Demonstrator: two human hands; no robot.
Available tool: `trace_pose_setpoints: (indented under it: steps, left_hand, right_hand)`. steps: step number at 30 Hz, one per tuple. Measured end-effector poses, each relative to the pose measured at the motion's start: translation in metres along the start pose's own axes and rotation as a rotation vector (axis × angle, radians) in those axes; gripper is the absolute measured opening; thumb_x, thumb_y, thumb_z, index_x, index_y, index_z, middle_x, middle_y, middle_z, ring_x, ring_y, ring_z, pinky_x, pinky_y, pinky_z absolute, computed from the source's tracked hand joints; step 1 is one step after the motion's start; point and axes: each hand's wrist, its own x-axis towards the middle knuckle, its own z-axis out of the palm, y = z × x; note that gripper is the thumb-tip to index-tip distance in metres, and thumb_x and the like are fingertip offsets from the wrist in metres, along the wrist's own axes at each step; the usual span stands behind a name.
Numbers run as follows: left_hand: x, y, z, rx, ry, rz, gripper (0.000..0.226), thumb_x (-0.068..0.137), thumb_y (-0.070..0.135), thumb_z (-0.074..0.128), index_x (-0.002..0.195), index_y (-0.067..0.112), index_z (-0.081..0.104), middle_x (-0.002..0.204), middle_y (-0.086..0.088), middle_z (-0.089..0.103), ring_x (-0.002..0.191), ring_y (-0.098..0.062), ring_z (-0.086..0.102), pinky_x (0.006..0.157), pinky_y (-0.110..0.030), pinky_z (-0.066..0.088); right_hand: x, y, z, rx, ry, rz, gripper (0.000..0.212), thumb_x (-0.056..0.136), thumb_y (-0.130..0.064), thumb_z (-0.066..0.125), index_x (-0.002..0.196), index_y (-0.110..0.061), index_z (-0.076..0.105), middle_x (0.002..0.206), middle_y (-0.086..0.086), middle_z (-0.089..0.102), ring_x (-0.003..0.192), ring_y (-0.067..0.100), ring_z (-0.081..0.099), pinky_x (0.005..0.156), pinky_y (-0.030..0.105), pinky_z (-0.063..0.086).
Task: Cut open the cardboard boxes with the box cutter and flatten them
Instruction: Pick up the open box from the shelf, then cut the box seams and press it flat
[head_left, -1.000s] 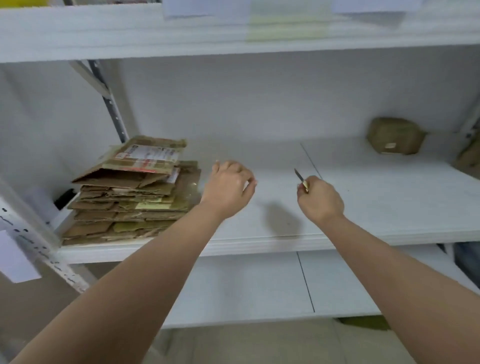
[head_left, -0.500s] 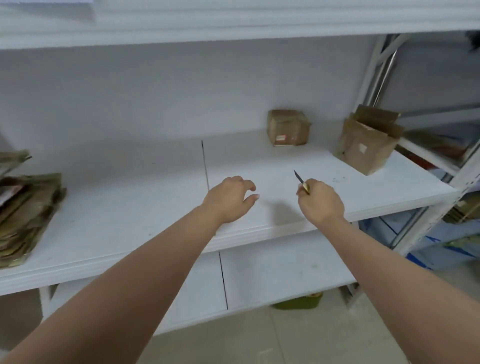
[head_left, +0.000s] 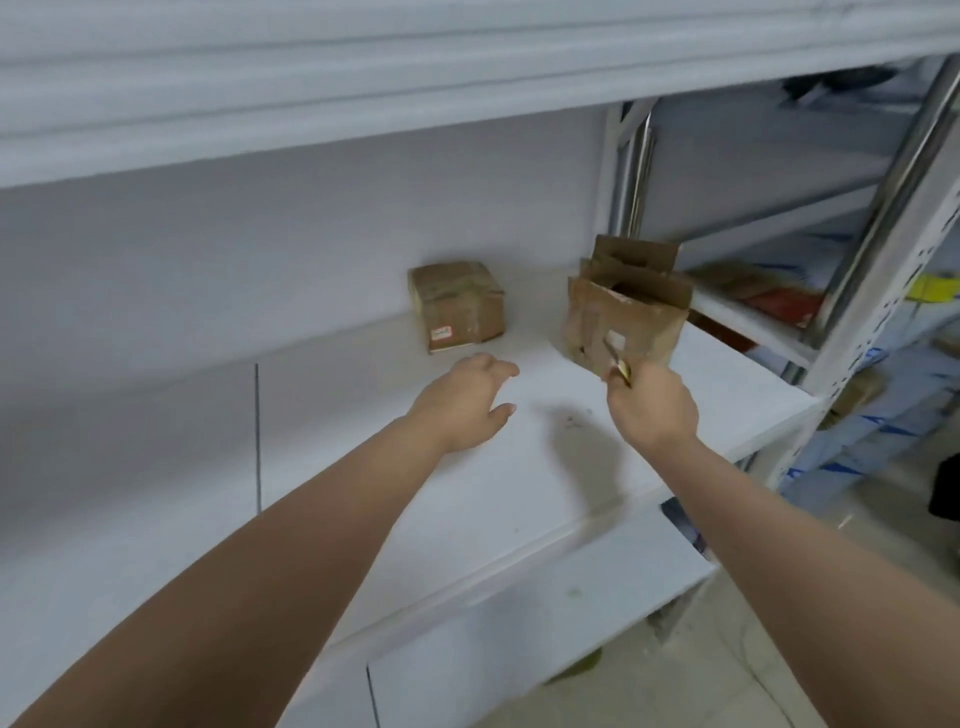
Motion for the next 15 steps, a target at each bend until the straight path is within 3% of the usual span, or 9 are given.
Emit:
trace_pose_setpoints:
  steps: [6,10,15]
  left_hand:
    - [0.074,0.042,0.006,0.059,0.101,0.129,0.062,0.093,0.027,0.055,0.147,0.016,0.026,0.147,-0.011,0.029,0.133,-0.029,0.032,0.101,-0.043,0.041]
    - [0.109,0.067,0.000,0.044,0.221,0.081,0.071,0.089,0.021,0.060,0.149,0.016,0.022,0.151,-0.012,0.025,0.132,-0.031,0.033,0.088,-0.042,0.047]
    - [0.150,0.095,0.004,0.135,0.203,0.022,0.071,0.091,0.015,0.058,0.151,0.020,0.021,0.156,-0.011,0.017,0.143,-0.032,0.017,0.104,-0.044,0.038]
  right_hand:
    - [0.043,0.046,-0.007,0.030,0.058,0.061,0.012,0.098,-0.023,0.042,0.090,-0.014,0.048,0.083,0.007,0.053,0.075,0.027,0.049,0.064,0.033,0.038]
    - [0.077,0.062,-0.008,0.130,0.082,0.044,0.014,0.097,-0.023,0.042,0.091,-0.011,0.047,0.081,0.008,0.054,0.074,0.026,0.050,0.065,0.033,0.037]
    - [0.104,0.088,-0.014,0.114,0.011,-0.039,0.010,0.097,-0.021,0.044,0.092,-0.013,0.047,0.076,0.005,0.053,0.070,0.025,0.050,0.061,0.031,0.034]
